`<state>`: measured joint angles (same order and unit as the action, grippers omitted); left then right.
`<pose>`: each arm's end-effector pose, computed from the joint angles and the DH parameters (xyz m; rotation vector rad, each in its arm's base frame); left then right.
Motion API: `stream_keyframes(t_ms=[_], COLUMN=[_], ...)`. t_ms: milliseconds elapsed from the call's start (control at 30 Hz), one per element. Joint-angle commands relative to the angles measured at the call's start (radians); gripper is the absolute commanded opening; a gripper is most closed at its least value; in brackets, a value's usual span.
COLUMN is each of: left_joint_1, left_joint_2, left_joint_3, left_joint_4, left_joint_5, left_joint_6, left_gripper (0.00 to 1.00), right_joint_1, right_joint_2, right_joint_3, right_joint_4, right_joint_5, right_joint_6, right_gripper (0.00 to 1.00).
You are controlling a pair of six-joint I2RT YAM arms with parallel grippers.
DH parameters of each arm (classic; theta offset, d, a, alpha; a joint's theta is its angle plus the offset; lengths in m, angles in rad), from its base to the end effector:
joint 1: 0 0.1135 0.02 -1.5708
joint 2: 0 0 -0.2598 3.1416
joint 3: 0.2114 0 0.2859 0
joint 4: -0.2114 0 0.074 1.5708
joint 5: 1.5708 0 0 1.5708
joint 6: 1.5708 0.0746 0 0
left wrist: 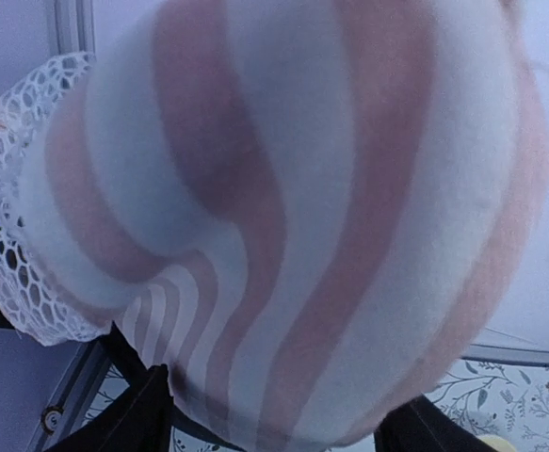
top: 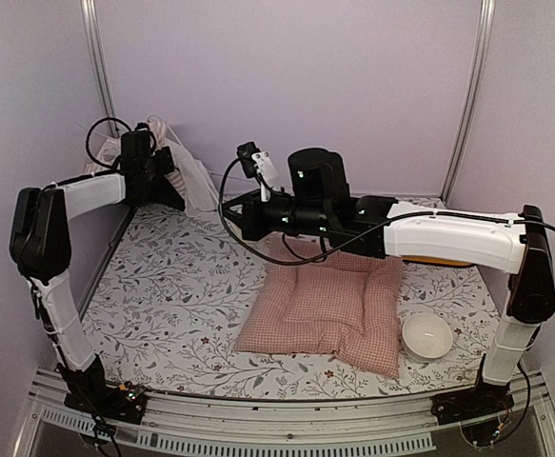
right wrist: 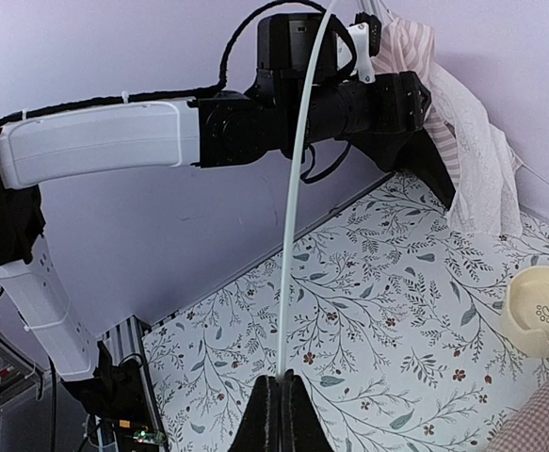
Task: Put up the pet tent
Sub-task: Pick up the tent fabric from the tent.
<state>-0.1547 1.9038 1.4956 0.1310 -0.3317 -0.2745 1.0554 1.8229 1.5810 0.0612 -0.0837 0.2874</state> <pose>0.5218 -0.0568 0.2636 -0.3382 1.8010 0.0050 0.2491 0.4525 0.3297 -0.7616 1.7105 1.0320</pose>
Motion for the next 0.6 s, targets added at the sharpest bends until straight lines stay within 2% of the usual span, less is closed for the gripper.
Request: stream_keyframes(t_ms=[0,133,233,333,567], left_joint_1=[-0.004,-0.007,-0.023,-0.046,-0.168], left_joint_2=[0.019,-0.007,-0.069,-0.155,-0.416], left_joint_3=[0.035,0.008,-0.068,-0.160,-0.436], left_joint_4=[-0.033,-0.013,0.052,0.107,0.257], left_joint_5=[-0.033,0.007,0.053,0.117,0.272], left_joint_6=[0.061,0.076,0.093,0.097,0.103], left_gripper=[0.66,0.24,0.07,0.00,0.00], right_joint_1=[-0.006,-0.006,-0.005,-0.006,-0.007], right_joint_2=[0.017,0.021,0.019,0.014,-0.004], right_joint_3=[0.035,0.040,0.040,0.036,0.009], right_joint_4=[0.021,0.019,0.018,0.015,0.011], right_joint_5=[-0.008,-0.013,-0.011,-0.009,-0.025], right_joint_6=[-0.021,-0.019,-0.018,-0.012,0.019], right_gripper=[0.00,0.00,0.00,0.00,0.00])
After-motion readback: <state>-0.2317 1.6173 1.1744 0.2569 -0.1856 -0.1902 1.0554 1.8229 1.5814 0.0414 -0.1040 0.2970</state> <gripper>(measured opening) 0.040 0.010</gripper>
